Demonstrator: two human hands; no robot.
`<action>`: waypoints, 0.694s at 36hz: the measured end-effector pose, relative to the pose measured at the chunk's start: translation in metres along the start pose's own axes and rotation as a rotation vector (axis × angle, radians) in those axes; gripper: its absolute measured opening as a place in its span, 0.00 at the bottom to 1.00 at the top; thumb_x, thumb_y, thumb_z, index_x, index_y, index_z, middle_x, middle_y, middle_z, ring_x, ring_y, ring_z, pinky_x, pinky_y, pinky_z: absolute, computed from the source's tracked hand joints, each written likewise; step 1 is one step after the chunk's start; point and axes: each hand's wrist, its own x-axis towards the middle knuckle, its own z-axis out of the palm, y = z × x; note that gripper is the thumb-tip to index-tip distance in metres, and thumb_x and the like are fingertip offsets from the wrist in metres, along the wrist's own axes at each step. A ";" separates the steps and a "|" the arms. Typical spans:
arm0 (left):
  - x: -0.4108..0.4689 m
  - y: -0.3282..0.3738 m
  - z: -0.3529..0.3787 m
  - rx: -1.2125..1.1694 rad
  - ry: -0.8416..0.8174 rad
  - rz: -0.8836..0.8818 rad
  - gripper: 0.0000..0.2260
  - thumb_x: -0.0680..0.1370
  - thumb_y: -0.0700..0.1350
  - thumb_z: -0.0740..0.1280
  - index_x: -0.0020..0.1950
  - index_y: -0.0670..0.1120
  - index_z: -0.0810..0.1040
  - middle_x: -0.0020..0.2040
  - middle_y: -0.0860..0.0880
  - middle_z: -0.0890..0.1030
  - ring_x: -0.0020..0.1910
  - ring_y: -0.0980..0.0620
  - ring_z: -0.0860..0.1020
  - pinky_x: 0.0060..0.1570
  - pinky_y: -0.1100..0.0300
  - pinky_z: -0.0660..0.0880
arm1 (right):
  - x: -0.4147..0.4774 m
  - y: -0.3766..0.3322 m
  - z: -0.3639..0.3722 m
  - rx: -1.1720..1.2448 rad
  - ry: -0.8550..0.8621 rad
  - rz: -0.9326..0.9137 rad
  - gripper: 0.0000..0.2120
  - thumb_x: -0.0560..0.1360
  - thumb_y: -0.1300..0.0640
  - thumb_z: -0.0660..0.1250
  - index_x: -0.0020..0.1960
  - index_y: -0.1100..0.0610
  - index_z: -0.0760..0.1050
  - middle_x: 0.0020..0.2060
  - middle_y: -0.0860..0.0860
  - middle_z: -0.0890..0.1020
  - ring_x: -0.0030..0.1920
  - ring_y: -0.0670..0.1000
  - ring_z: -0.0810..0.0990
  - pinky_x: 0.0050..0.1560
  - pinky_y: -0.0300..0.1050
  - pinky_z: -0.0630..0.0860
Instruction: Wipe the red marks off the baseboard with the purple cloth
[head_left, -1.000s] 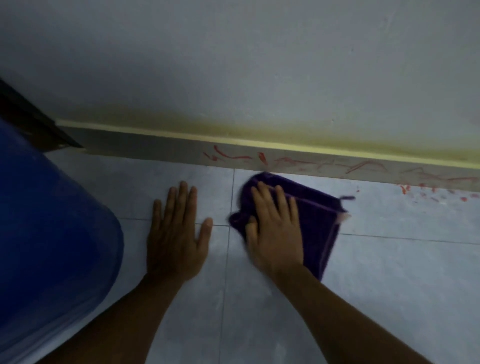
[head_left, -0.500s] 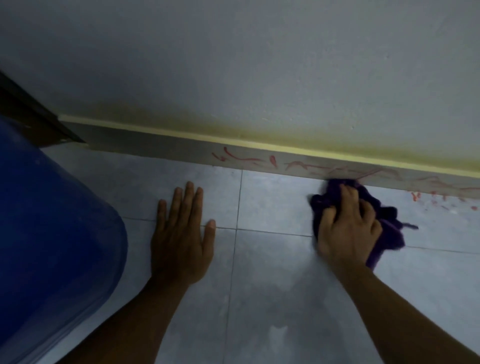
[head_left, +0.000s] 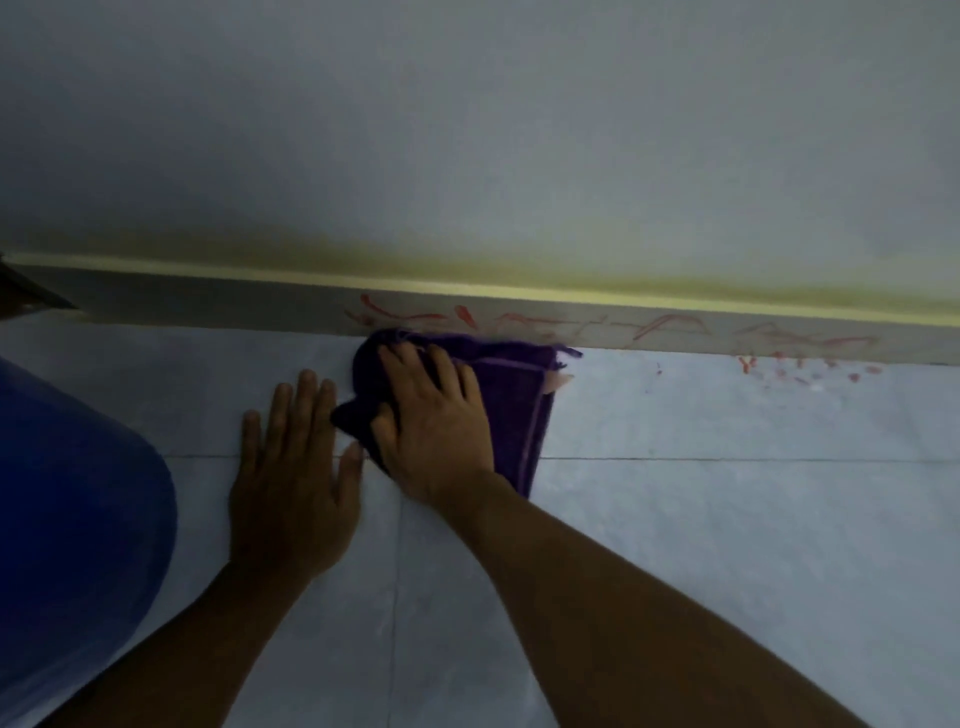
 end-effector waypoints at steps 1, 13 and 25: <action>0.000 0.000 0.000 -0.005 -0.002 -0.002 0.32 0.83 0.59 0.42 0.85 0.45 0.48 0.85 0.45 0.48 0.84 0.45 0.49 0.82 0.40 0.49 | 0.000 0.003 -0.001 -0.007 0.005 -0.021 0.28 0.83 0.45 0.51 0.81 0.52 0.58 0.79 0.49 0.62 0.78 0.56 0.56 0.78 0.54 0.48; 0.035 0.110 0.009 -0.114 -0.022 0.357 0.30 0.84 0.56 0.49 0.84 0.43 0.53 0.85 0.45 0.52 0.84 0.46 0.49 0.83 0.43 0.47 | -0.062 0.144 -0.052 -0.033 0.117 0.161 0.25 0.82 0.48 0.55 0.78 0.49 0.62 0.76 0.48 0.67 0.77 0.53 0.62 0.77 0.55 0.56; 0.039 0.154 0.022 -0.013 -0.054 0.409 0.32 0.84 0.60 0.49 0.85 0.47 0.51 0.86 0.47 0.50 0.85 0.46 0.47 0.82 0.41 0.50 | -0.092 0.232 -0.080 -0.029 0.350 0.735 0.27 0.82 0.50 0.53 0.79 0.55 0.59 0.78 0.55 0.65 0.79 0.58 0.58 0.80 0.58 0.51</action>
